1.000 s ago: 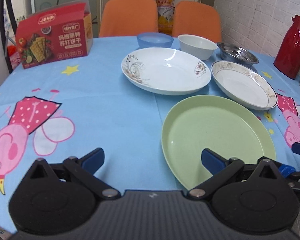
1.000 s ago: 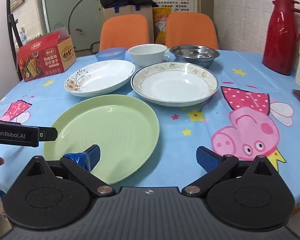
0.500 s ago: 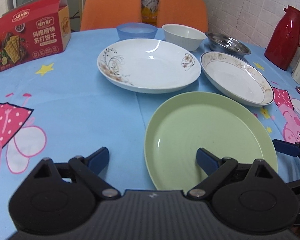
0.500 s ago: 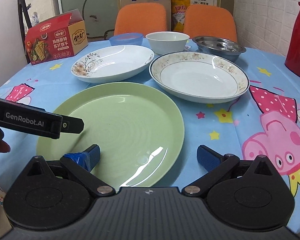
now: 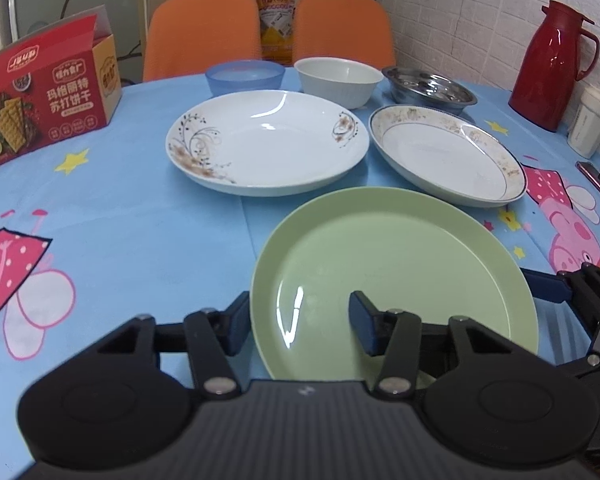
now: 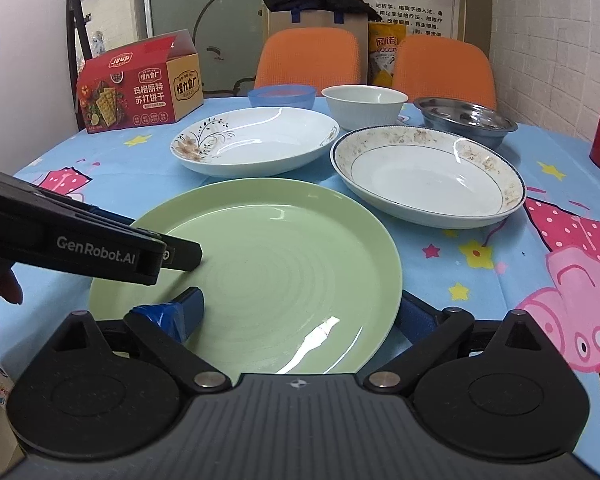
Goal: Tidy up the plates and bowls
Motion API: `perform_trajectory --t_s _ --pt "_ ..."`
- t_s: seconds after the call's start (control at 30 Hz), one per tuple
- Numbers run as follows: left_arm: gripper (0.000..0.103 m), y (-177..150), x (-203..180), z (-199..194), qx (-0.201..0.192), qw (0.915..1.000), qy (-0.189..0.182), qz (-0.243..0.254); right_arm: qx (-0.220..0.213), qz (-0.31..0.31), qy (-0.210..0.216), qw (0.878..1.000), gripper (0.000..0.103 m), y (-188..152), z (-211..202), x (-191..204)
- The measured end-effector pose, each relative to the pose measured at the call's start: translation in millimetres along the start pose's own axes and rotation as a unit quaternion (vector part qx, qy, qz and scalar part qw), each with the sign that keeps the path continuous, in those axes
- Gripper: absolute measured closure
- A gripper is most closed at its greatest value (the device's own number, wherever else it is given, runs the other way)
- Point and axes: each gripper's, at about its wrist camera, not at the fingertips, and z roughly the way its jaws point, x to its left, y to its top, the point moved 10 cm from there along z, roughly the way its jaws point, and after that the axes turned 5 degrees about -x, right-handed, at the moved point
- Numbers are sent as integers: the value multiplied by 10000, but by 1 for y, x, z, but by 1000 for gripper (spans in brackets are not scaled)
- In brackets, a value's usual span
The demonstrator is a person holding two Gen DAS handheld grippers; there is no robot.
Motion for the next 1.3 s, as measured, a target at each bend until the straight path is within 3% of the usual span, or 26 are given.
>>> perform_trajectory --t_s 0.13,0.3,0.43,0.7,0.73,0.8,0.9,1.0,1.07,1.17,1.3 --pt "59 1 14 -13 6 9996 98 -252 -27 -82 -180 9998 16 5 -7 16" --pt "61 -3 57 -35 -33 9979 405 -513 -221 46 184 9996 16 17 -7 53" --pt "61 -13 93 -37 43 9952 711 -669 -132 67 526 9985 16 20 13 84" --pt "60 -12 101 -25 -141 9947 774 -658 -40 -274 463 9985 13 15 32 97" --pt "58 -12 101 -26 -173 9948 781 -634 -34 -248 511 9984 13 14 32 95" --pt "21 -13 104 -25 -158 9944 828 -635 27 -295 613 9977 13 14 31 95" --pt "22 -5 110 -35 -374 9934 721 -814 78 -187 829 9964 17 20 23 88" --pt "16 16 122 -44 -628 9906 700 -991 -469 -10 679 9966 15 54 6 63" --pt "11 29 131 -42 -695 9887 755 -1096 -707 -234 609 9954 15 85 10 49" --pt "10 41 142 -36 -731 9862 803 -1248 -856 -549 514 9935 15 121 37 29" --pt "9 56 148 -15 -583 9869 688 -1335 -448 -646 519 9956 15 142 95 6"
